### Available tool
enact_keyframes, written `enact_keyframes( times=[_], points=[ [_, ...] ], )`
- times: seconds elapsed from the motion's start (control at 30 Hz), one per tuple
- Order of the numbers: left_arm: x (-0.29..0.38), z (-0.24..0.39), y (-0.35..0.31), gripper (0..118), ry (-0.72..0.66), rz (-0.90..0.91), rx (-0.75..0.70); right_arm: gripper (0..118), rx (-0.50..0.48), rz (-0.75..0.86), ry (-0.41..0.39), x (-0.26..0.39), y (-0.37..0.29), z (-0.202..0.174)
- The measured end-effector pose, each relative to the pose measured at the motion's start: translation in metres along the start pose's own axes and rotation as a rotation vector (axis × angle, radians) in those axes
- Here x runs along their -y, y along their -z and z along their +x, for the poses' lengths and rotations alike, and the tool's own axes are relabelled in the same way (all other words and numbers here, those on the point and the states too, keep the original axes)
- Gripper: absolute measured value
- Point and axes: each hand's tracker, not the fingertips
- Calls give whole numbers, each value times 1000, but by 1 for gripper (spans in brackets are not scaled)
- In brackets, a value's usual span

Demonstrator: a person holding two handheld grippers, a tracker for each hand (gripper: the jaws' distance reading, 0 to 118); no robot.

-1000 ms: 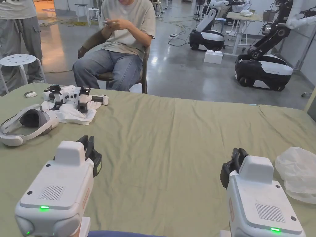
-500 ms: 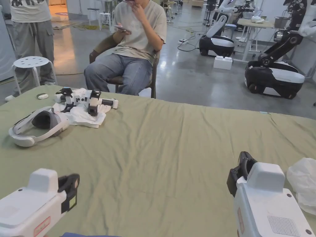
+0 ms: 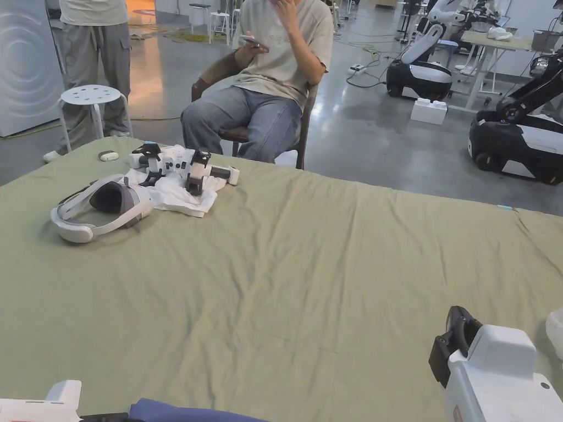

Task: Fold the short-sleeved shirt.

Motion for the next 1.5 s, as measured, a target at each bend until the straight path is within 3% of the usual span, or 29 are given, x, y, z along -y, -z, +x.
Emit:
enact_keyframes(
  times=[0.1,0.17,0.27,0.33,0.4,0.47,0.5,0.57,0.97,1.33,1.5],
  points=[
    [0,-4,-1,101,-1,54,68,0,-1,-33,10,4,0,1],
    [-2,-7,1,101,-65,63,121,0,-12,-46,45,5,0,1],
    [-6,-10,10,97,-158,52,228,0,-11,-52,37,5,-1,-2],
    [-7,-7,16,71,-193,45,277,0,-13,-56,38,6,0,-3],
    [-6,0,27,65,-173,16,264,0,-18,-62,41,6,0,-6],
    [-1,3,38,24,-134,-43,180,0,-22,-69,42,6,1,-8],
    [1,4,42,13,-126,-56,169,0,-24,-73,42,7,2,-8],
    [1,-12,42,7,-142,-10,194,0,-27,-76,39,7,2,-8],
    [-22,38,-8,3,-14,73,86,0,-19,-88,29,6,6,3],
    [-48,63,-98,3,25,135,-264,0,-21,-86,25,7,10,12],
    [-37,99,-87,3,27,86,-176,0,-28,-93,39,11,11,14]
  ],
)
